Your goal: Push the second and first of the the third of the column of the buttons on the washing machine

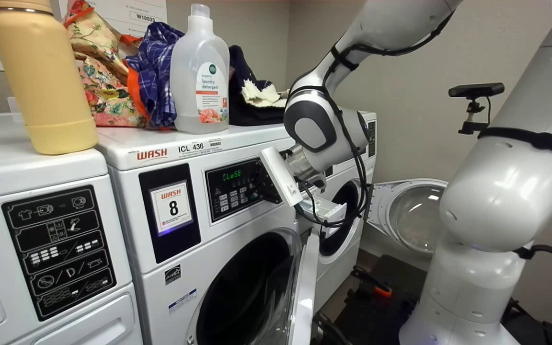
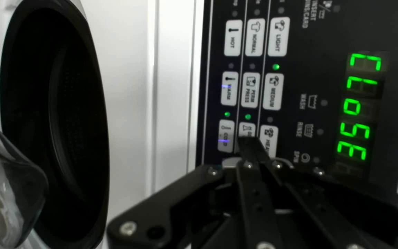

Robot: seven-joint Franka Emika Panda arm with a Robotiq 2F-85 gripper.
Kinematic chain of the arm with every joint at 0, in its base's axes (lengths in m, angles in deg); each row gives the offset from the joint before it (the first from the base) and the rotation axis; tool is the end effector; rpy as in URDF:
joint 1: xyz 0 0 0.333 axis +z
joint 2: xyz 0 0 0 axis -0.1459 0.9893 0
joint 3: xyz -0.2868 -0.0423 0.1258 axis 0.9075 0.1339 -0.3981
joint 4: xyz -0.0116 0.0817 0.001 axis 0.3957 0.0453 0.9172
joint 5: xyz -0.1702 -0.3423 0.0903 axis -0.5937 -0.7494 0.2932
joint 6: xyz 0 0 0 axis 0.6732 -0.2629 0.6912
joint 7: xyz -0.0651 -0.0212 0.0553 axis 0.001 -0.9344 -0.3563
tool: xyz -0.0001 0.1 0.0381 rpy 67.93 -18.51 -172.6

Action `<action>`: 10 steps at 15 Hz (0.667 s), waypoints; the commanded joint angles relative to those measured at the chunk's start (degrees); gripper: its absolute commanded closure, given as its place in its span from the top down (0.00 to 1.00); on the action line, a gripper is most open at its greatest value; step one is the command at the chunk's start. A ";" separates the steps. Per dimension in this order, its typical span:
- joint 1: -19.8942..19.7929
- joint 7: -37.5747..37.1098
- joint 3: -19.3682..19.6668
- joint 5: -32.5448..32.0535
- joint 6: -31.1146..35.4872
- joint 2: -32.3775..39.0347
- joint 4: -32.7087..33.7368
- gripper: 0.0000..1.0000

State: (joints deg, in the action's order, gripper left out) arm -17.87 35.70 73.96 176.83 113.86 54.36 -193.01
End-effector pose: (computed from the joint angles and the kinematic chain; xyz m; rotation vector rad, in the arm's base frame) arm 0.3641 0.0007 0.2885 -1.7794 1.5466 -0.6829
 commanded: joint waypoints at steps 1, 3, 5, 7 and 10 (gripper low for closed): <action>-0.07 -2.49 -0.03 0.00 1.58 -2.86 -1.80 0.02; 0.54 -2.86 0.25 0.00 1.50 -3.75 -2.68 0.02; 1.22 -3.32 0.29 0.00 1.29 -4.95 -3.55 0.02; 1.93 -4.33 0.25 -0.01 1.25 -6.46 -4.42 0.02; 2.19 -4.91 0.06 -0.01 1.55 -8.32 -5.08 0.02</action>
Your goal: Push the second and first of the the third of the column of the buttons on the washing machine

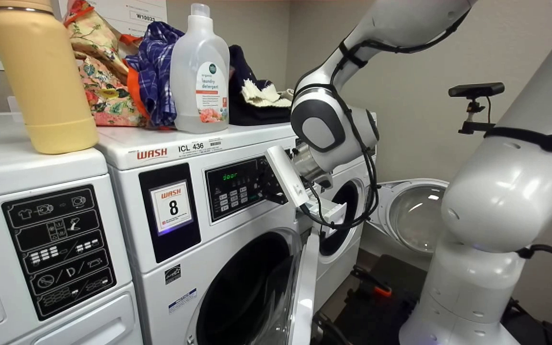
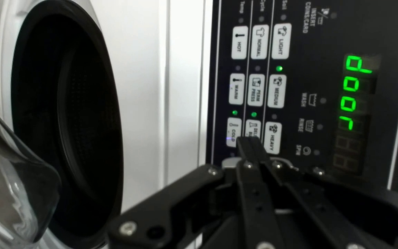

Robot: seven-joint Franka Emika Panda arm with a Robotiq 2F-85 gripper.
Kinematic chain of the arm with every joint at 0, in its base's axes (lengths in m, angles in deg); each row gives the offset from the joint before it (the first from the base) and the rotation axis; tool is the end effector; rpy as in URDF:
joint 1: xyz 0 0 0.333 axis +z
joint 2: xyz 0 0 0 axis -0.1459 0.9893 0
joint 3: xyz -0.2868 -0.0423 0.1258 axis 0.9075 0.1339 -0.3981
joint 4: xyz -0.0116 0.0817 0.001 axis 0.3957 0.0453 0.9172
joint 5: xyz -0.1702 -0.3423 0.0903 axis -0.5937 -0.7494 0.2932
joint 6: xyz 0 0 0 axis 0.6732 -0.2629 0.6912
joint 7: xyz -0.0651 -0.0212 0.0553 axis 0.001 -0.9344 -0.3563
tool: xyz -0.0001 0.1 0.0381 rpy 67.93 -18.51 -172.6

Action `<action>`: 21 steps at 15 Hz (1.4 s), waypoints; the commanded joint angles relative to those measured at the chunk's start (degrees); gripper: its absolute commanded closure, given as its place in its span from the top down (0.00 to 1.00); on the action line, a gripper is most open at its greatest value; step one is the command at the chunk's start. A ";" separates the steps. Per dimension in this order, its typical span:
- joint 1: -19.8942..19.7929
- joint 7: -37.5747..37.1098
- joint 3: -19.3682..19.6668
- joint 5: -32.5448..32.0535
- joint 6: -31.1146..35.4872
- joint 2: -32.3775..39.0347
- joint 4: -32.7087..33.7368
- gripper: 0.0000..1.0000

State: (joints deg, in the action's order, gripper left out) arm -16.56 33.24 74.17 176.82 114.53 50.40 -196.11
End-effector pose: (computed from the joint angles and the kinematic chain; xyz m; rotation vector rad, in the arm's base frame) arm 0.3458 0.0029 0.2938 -1.7610 1.5636 -0.6795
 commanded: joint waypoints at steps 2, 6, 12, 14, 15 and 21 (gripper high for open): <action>-0.09 -1.70 -0.65 0.00 1.26 -4.64 -1.75 0.02; -1.09 -1.21 -0.98 -0.04 1.19 -3.57 -0.97 0.02; -1.54 -0.86 -1.54 -0.11 1.14 -2.44 -0.04 0.02; -1.72 -0.52 -1.84 -0.13 1.29 -1.76 0.59 0.02; -1.53 -0.45 -1.73 -0.14 0.88 -1.39 0.82 0.02; -1.22 0.57 -1.42 -0.24 0.60 3.12 4.34 0.02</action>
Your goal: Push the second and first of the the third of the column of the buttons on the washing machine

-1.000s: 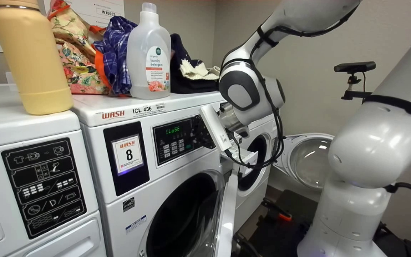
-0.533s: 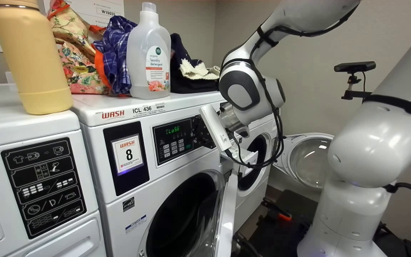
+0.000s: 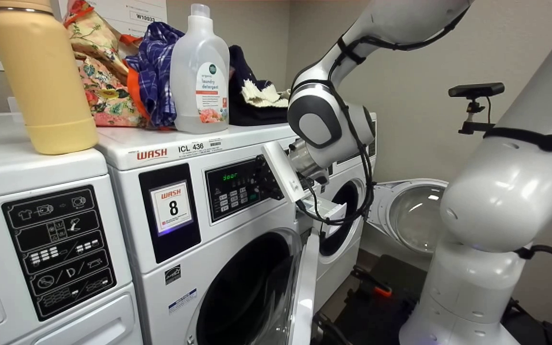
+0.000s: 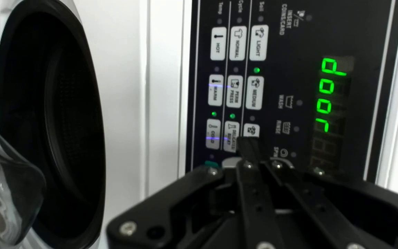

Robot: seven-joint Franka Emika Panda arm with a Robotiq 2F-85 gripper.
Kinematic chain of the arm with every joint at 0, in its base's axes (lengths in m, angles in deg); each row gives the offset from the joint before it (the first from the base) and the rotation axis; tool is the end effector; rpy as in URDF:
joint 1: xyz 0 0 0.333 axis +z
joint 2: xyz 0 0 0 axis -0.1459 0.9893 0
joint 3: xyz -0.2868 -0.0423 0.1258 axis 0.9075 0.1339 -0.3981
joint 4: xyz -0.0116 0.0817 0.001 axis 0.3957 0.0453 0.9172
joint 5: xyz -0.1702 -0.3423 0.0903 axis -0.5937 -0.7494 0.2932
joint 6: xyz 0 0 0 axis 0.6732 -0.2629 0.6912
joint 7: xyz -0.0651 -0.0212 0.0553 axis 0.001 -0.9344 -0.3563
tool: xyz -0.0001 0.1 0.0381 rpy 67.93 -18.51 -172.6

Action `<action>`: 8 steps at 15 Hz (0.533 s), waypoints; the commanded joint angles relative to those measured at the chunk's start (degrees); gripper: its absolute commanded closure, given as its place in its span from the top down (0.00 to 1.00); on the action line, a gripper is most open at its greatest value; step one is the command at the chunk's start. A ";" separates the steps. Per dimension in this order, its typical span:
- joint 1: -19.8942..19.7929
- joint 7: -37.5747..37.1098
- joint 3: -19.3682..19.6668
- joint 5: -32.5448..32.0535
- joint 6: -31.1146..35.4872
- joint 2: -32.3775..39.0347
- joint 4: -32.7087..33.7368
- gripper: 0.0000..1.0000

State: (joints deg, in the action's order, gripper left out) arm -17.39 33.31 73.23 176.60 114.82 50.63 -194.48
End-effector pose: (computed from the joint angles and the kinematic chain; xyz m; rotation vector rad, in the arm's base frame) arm 0.3554 0.0046 0.3022 -1.7573 1.5448 -0.6984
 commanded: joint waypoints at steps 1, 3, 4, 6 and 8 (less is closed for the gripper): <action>-0.38 0.56 -0.43 -0.19 0.31 3.90 3.39 0.02; -0.69 0.91 -0.42 -0.11 0.14 6.35 5.25 0.02; -0.71 1.07 -0.55 -0.12 0.12 7.69 6.32 0.02; -0.57 1.24 -0.77 -0.12 0.37 8.25 6.74 0.02; -0.88 1.32 -0.65 -0.12 0.61 7.87 6.42 0.02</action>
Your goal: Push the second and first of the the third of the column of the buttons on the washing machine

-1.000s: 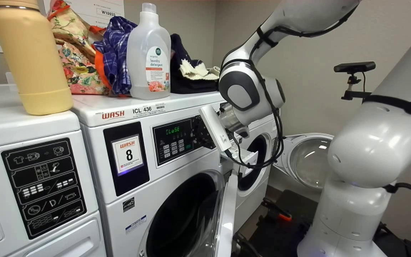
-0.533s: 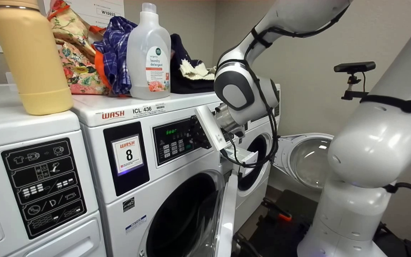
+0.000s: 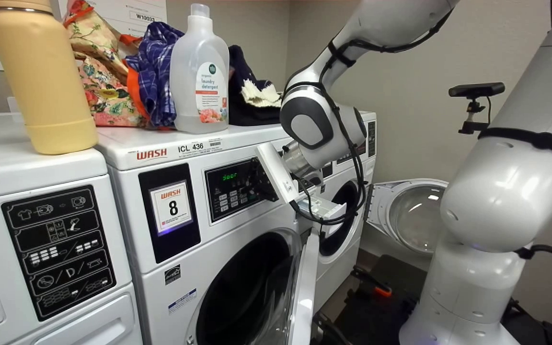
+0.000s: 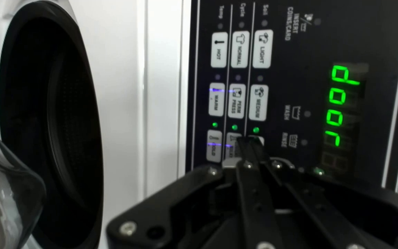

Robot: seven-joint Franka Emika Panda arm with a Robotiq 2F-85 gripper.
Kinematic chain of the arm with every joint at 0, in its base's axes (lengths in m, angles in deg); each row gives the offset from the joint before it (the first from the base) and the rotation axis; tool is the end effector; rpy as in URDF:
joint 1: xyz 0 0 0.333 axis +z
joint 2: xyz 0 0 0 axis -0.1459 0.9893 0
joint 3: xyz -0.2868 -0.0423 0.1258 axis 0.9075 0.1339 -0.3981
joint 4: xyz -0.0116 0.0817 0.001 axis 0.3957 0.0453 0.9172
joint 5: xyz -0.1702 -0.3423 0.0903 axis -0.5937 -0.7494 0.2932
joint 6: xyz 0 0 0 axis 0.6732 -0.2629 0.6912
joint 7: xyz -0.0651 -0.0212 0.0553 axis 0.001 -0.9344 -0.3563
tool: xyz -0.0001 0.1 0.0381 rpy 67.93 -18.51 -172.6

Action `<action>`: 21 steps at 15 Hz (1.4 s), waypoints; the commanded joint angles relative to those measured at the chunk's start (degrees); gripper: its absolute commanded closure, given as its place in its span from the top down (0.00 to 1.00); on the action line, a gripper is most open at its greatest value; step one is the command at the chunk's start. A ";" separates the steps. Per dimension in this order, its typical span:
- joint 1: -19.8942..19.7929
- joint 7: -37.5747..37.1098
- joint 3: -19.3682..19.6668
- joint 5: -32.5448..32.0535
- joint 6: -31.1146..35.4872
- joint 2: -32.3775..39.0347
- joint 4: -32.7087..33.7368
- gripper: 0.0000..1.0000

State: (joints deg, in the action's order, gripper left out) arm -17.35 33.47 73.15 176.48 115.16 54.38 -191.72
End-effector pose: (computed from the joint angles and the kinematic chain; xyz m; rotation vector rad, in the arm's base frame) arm 0.3698 0.0082 0.2958 -1.7674 1.5536 -0.6707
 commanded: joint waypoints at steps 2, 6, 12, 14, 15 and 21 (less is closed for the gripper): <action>-1.13 1.06 -0.39 0.00 0.42 2.96 2.97 0.02; -0.95 0.75 -0.26 0.00 0.59 1.77 2.30 0.02; -0.48 0.08 0.24 0.00 1.22 -1.46 0.14 0.02; -0.13 -0.31 0.31 -0.05 1.63 -2.43 -0.65 0.02; -0.06 -0.33 0.28 -0.03 2.06 -3.08 -1.09 0.02; 1.08 -1.51 1.50 -0.74 4.03 -7.48 -3.99 0.01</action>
State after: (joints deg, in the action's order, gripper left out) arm -17.39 33.47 73.94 176.47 117.76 51.50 -193.04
